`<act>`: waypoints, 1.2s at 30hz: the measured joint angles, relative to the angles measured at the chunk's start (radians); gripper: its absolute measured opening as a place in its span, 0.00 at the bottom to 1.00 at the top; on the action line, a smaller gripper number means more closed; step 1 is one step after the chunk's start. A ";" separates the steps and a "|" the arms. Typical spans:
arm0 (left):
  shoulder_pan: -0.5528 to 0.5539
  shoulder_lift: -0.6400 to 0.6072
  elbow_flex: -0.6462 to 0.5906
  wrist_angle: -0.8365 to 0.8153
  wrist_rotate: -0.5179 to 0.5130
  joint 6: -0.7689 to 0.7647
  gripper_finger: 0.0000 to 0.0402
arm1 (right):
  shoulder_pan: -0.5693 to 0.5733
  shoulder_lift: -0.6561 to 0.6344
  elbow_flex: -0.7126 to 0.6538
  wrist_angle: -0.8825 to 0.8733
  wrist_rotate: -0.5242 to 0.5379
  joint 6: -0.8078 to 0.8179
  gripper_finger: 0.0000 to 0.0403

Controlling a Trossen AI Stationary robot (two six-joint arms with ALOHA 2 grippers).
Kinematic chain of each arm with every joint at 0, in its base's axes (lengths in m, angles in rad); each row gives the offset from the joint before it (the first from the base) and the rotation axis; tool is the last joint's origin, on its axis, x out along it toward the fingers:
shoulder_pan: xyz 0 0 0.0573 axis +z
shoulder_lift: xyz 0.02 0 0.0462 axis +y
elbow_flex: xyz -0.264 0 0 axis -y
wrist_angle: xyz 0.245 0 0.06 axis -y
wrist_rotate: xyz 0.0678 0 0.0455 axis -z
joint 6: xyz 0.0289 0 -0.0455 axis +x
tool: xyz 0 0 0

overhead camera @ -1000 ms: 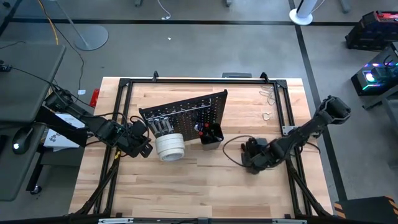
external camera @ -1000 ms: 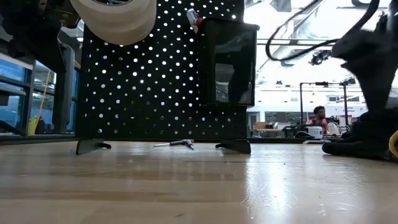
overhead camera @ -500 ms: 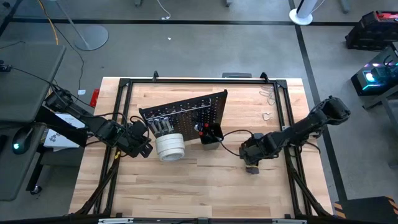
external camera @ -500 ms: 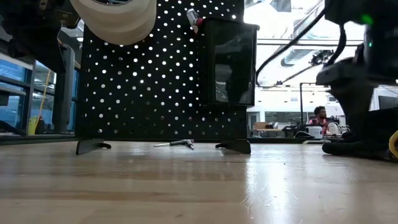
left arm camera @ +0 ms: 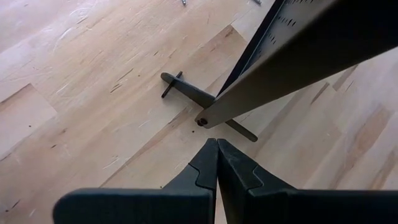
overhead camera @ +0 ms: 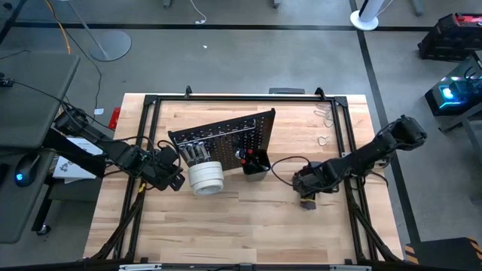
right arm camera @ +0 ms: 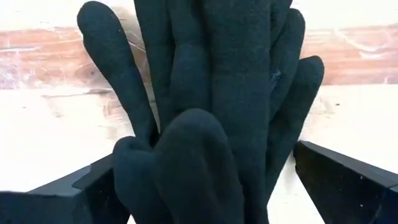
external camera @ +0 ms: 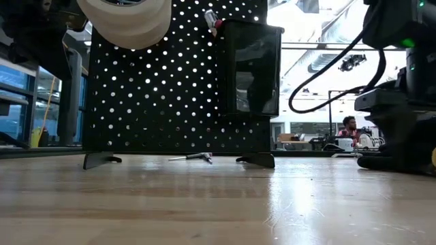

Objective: Hang tools onto peg board
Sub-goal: Hang the gloves onto the pegboard

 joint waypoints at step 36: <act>0.001 0.001 -0.002 -0.003 -0.002 0.011 0.00 | 0.255 0.040 0.882 -0.179 1.185 -0.705 0.02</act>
